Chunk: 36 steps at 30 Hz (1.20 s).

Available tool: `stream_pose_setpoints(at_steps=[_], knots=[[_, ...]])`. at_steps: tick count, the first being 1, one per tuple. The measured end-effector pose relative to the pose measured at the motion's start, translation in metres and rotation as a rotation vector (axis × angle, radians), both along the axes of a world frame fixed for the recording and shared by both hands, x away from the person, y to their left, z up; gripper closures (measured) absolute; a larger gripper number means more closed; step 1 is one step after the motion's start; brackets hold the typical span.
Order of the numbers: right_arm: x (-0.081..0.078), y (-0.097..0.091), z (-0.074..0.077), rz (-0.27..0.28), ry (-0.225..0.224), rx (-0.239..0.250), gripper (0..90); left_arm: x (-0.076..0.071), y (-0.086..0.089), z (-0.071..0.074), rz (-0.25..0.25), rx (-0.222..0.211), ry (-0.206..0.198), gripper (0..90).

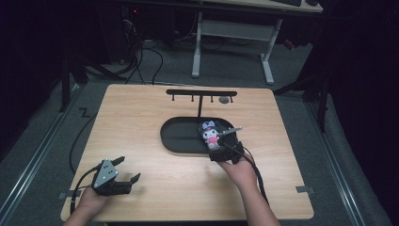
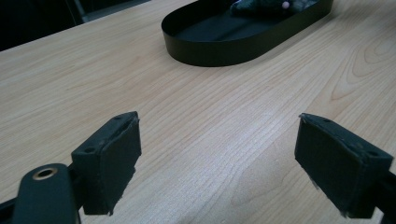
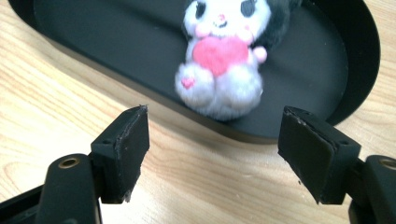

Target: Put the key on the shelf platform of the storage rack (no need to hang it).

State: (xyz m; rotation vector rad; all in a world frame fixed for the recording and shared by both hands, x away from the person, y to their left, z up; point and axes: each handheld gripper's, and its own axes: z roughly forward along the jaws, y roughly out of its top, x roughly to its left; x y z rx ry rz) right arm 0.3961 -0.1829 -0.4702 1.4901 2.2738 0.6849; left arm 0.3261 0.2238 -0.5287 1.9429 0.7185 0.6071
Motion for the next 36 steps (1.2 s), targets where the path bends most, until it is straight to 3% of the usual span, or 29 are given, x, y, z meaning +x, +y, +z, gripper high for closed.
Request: stream_pose_setpoints(at_steps=[10, 22, 26, 28, 30, 32, 36], knots=[[-0.035, -0.025, -0.021, -0.016, -0.094, 0.032, 21.4, 0.0, 0.0, 0.0, 0.002, 0.001, -0.003, 15.5], [-0.087, -0.04, -0.036, -0.033, -0.26, 0.09, 15.2, 0.0, 0.0, 0.0, 0.003, 0.003, -0.003, 15.4], [-0.114, -0.044, -0.046, -0.058, -0.332, 0.107, 15.2, 0.0, 0.0, 0.0, 0.003, 0.003, 0.0, 15.5], [-0.123, -0.046, -0.045, -0.048, -0.301, 0.106, 15.2, 0.001, 0.0, 0.0, -0.002, 0.006, 0.003, 15.4], [-0.129, -0.048, -0.046, -0.065, -0.327, 0.122, 15.2, 0.001, -0.001, 0.0, -0.002, 0.006, 0.005, 15.5], [-0.13, -0.049, -0.046, -0.069, -0.322, 0.132, 15.2, 0.001, -0.001, 0.0, -0.001, 0.009, 0.005, 15.5], [-0.126, -0.047, -0.046, -0.073, -0.336, 0.113, 15.4, 0.0, -0.001, 0.0, -0.007, 0.01, 0.0, 15.5]])
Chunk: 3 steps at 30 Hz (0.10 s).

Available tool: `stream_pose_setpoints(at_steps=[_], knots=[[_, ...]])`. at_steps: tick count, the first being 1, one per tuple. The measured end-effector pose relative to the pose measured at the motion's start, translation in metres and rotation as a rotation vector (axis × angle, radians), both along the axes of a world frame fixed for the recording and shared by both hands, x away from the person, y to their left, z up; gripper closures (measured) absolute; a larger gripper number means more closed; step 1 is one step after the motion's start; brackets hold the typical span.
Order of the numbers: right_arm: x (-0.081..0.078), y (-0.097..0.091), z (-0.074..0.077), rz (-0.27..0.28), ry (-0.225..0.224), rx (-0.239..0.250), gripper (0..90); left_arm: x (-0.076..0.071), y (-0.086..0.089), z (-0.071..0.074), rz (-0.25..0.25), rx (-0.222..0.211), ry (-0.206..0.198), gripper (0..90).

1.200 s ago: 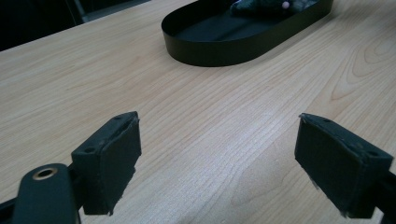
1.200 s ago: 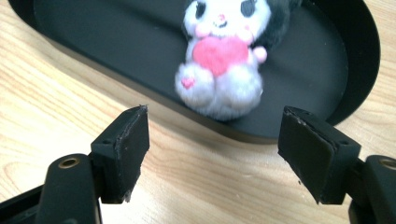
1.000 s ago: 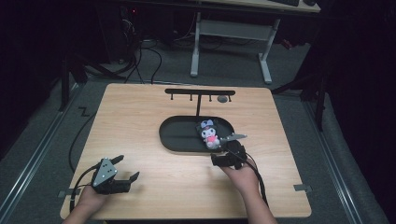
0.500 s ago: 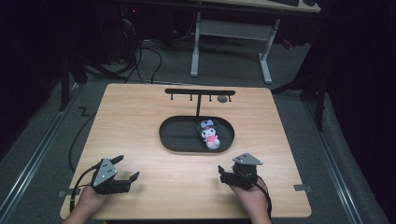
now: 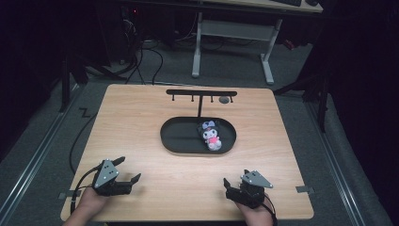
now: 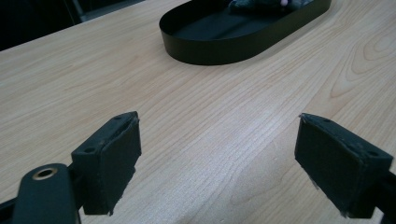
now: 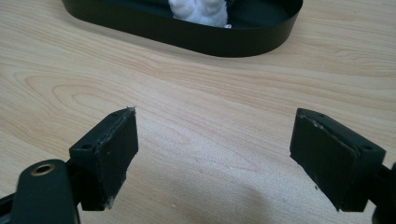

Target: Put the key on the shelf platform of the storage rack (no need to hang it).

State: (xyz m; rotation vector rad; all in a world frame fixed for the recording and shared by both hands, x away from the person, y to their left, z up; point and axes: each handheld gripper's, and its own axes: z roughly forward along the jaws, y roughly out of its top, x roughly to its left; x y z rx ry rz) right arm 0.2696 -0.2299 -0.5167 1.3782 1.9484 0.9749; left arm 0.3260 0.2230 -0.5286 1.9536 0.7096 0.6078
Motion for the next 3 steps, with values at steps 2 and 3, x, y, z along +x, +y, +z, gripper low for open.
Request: stream_pose_setpoints(at_steps=[2, 3], knots=[[0.0002, 0.001, -0.0006, 0.003, -0.001, -0.011, 15.4, 0.0004, 0.0002, 0.0, 0.001, -0.004, 0.001, 15.5], [0.0002, 0.001, -0.0007, 0.005, 0.0, -0.012, 15.4, 0.0007, 0.0004, 0.0001, 0.002, -0.004, 0.003, 15.5]])
